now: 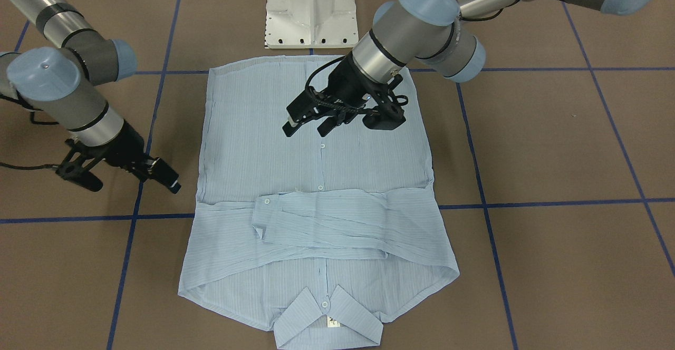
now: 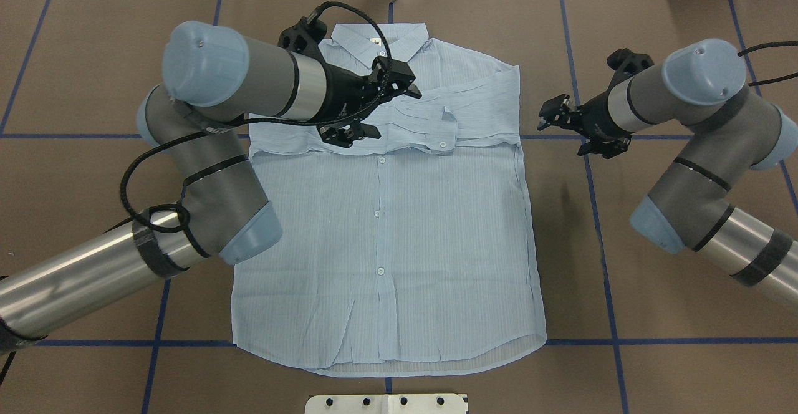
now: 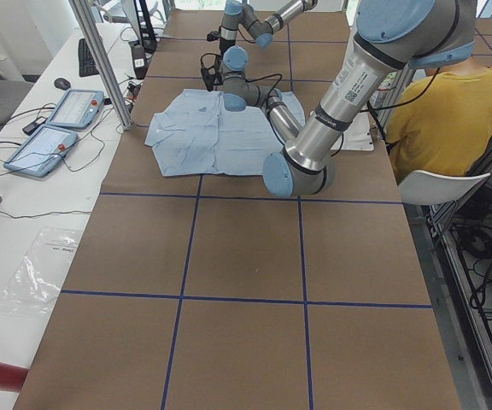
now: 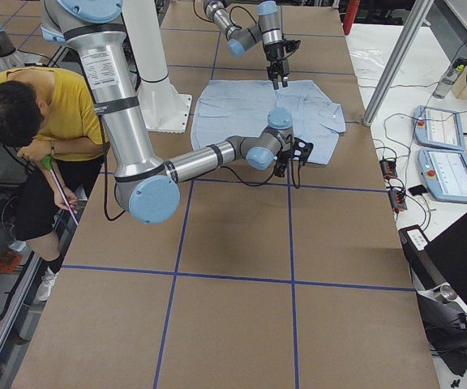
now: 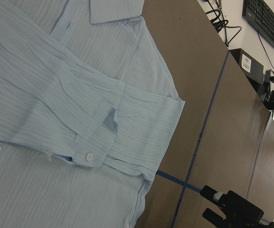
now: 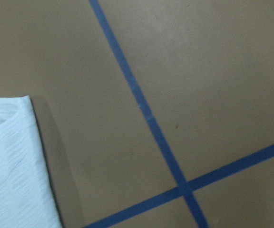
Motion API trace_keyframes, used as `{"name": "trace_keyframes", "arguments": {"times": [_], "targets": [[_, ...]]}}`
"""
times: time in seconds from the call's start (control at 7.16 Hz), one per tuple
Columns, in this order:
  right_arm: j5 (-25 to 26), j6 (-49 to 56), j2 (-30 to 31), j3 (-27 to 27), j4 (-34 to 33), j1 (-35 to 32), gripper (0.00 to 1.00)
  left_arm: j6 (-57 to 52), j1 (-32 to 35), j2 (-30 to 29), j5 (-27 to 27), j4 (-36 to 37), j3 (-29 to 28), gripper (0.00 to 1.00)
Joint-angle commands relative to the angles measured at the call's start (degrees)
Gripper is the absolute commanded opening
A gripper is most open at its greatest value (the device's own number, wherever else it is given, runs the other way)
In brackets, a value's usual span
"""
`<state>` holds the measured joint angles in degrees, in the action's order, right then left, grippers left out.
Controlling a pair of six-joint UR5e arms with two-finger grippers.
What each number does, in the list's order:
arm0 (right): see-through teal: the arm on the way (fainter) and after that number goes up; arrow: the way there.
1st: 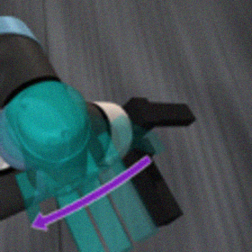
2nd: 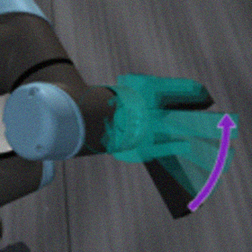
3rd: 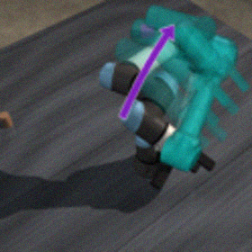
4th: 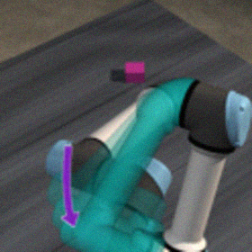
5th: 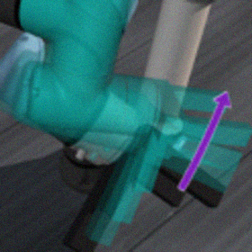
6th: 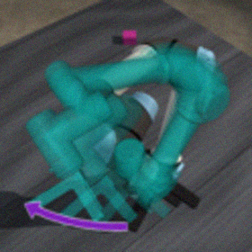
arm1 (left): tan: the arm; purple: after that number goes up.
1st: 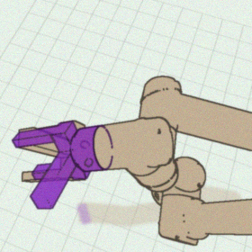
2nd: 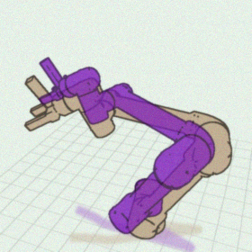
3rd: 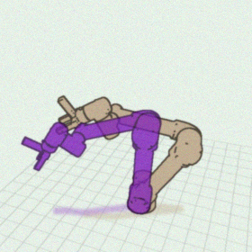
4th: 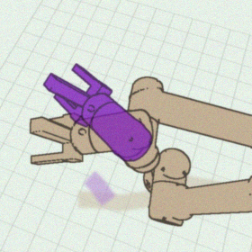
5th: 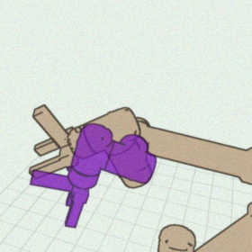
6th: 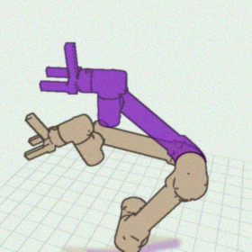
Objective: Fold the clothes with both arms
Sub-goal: 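Fold the sleeve with the left gripper across the shirt while the right gripper moves down, then release the sleeve with the left gripper while the right gripper reaches the hem corner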
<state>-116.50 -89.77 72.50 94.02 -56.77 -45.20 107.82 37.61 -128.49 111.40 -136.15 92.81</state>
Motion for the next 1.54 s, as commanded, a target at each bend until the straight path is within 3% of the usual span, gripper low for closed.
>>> {"name": "trace_keyframes", "arguments": {"times": [0.0,0.14,0.28,0.42,0.56,0.84,1.4], "targets": [[5.0,-5.5,3.1,7.9,-1.6,10.0,1.0,1.8,-0.2,7.5,-0.2,-1.7,9.2,1.0],[12.2,-7.3,9.1,12.5,-1.8,17.3,1.0,3.3,-0.3,8.5,-0.1,-2.1,8.6,0.94],[18.6,-8.0,13.6,19.1,-4.0,23.8,1.0,2.1,-0.3,8.6,-0.2,-3.8,8.4,0.95],[23.4,-11.9,13.4,24.9,-16.0,28.8,1.0,-1.9,-0.3,9.5,-0.1,-5.7,8.4,0.93],[26.1,-16.0,12.8,27.4,-22.0,31.7,1.0,-1.5,-0.3,10.2,-0.3,-6.0,9.0,0.99],[30.1,-19.8,13.3,27.3,-22.6,36.7,1.0,-0.9,-0.3,13.1,-0.1,-5.8,10.0,0.99],[30.3,-22.7,14.0,26.0,-22.7,38.6,0.94,-1.2,-0.7,14.1,0.2,-3.5,9.6,0.99]]}}
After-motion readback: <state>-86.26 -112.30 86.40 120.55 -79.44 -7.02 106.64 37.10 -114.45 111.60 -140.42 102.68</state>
